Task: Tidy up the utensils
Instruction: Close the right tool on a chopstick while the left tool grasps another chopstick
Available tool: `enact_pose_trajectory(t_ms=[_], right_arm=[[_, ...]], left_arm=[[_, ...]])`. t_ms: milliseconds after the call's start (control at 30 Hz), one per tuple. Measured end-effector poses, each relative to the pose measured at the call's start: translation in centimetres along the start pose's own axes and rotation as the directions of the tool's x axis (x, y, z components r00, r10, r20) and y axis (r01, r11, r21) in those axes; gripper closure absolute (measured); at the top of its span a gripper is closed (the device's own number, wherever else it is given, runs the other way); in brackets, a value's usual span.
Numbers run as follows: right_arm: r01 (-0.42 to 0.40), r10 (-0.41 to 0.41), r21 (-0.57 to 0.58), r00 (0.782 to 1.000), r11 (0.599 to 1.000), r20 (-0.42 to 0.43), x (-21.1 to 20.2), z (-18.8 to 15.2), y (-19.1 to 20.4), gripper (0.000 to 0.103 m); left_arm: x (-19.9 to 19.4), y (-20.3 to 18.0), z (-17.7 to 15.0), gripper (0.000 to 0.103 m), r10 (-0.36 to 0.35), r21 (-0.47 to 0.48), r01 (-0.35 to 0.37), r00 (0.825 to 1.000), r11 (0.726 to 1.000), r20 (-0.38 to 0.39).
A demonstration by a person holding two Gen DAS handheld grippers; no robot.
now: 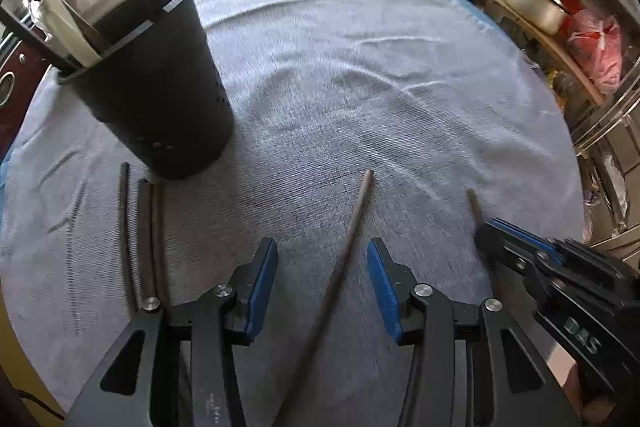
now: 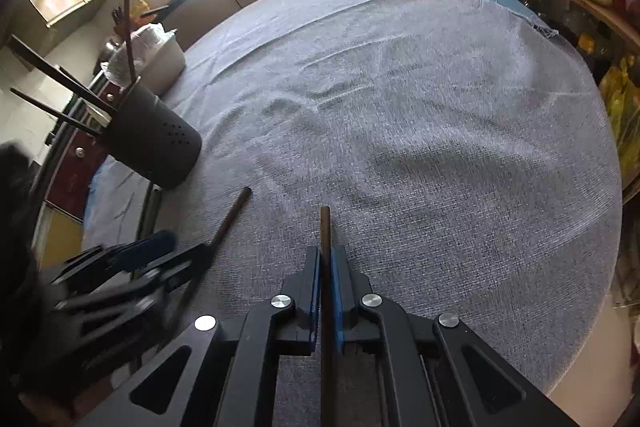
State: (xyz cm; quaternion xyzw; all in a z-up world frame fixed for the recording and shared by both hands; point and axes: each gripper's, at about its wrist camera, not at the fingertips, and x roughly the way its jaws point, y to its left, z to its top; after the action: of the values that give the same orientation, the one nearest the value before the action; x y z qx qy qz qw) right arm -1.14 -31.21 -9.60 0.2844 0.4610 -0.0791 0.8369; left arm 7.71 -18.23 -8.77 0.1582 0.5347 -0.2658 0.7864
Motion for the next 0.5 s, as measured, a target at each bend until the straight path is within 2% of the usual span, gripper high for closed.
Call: enact_pose_trajectory(t_ms=[67,167,233,300,500], right_arm=[[-0.029,0.029,0.006,1.0,1.0,0.002,-0.06,-0.07,-0.46,0.096],[-0.062,0.062,0.016,0.998,0.998,0.004,-0.04,-0.14,-0.92,0.096],[-0.072,0.072,0.018,0.997,0.997,0.003,-0.03,-0.11,-1.05,0.096],[-0.077,0.077,0.009,0.997,0.997,0.004,-0.01,-0.1,-1.01,0.096],[-0.076,0.076,0.004,0.997,0.997,0.001,-0.02,-0.12,-1.05,0.096]], left_arm=[[0.05,-0.29,0.12,0.058,0.008,0.005,-0.008,1.0,1.0,0.012],[0.15,-0.43,0.32,0.069,0.021,0.0,-0.021,1.0,1.0,0.022],[0.22,-0.5,0.37,0.078,0.022,0.0,-0.022,0.999,1.0,0.029],[0.23,-0.54,0.33,0.093,0.02,0.0,-0.02,0.999,1.0,0.036],[-0.13,-0.63,-0.53,0.098,0.013,-0.009,-0.013,0.999,1.0,0.05]])
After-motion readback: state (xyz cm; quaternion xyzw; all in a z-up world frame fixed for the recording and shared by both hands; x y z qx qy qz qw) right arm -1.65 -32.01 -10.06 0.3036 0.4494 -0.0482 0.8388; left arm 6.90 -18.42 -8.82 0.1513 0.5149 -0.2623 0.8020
